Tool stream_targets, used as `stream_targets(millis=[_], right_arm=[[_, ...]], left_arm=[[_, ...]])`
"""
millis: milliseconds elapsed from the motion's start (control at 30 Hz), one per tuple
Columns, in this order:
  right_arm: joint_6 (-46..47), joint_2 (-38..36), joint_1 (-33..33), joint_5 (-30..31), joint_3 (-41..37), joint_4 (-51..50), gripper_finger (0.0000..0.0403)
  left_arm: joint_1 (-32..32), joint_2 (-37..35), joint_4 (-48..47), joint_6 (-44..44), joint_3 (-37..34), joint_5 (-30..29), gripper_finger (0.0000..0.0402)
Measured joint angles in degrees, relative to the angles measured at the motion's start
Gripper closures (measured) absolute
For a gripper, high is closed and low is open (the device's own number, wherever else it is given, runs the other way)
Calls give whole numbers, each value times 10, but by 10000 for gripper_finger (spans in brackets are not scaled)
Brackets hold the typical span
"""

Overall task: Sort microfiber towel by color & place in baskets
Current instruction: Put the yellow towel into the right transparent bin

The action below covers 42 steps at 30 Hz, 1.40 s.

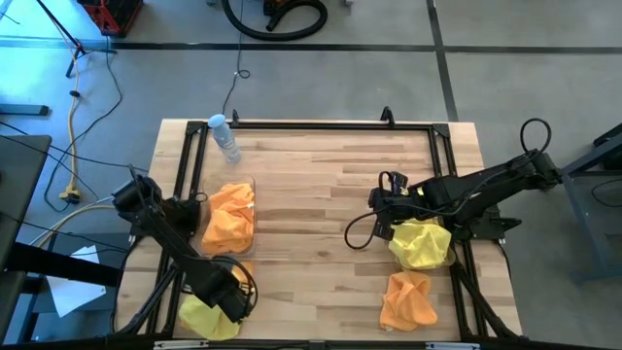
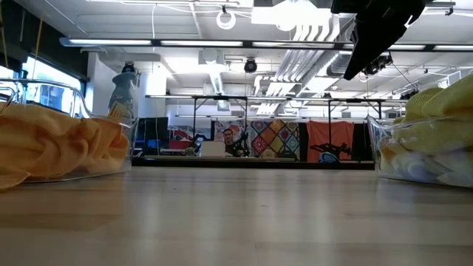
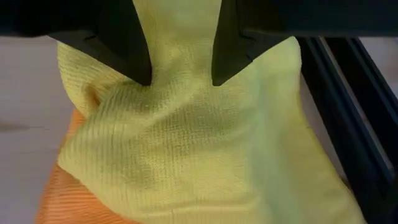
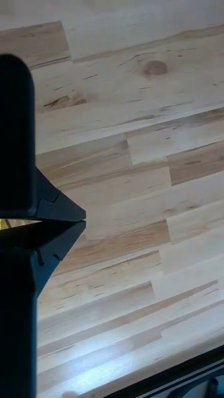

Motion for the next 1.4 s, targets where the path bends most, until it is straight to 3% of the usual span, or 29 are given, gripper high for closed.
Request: stream_targets(millis=[100,267,400,567,700,867,1067,1400], right_arm=[[0,0,0,0,0,0,402],[0,0,0,0,0,2,402],[12,0,0,-1,0,7,402],[14,0,0,-12,0,41,402],[-21,0,1,-41,0,145,402],[-93,0,1,-116,0,297,397],[-111,0,2,-182,0,412,329],[-121,25,1,-160,0,461,160]], left_arm=[[0,12,8,12,0,9,281],[0,15,22,24,8,7,387],[2,13,-18,43,58,-15,396],[8,13,-135,76,179,-94,400],[30,12,-227,118,273,-167,401],[83,12,-248,241,346,-255,401],[182,12,-220,425,378,-294,401],[334,12,11,749,379,-281,401]])
